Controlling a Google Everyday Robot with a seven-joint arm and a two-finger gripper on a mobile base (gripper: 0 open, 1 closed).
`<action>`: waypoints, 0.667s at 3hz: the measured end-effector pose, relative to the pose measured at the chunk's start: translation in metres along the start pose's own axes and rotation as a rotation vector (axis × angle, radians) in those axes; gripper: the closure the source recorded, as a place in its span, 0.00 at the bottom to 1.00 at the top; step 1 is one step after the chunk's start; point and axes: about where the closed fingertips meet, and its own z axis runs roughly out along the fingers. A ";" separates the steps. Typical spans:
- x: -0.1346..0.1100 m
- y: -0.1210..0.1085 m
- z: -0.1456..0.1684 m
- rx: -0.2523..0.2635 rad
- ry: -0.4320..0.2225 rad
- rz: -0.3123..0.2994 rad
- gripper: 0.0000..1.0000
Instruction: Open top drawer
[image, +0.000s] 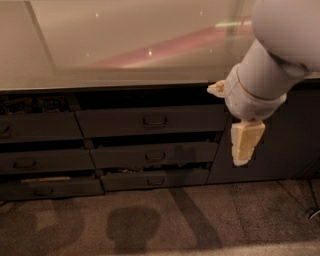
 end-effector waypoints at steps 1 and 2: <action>-0.003 -0.008 0.005 0.046 -0.006 -0.010 0.00; -0.003 -0.008 0.005 0.047 -0.006 -0.010 0.00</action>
Offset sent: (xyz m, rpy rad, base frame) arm 0.0078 0.0048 -0.0028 0.0107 -0.0447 0.0107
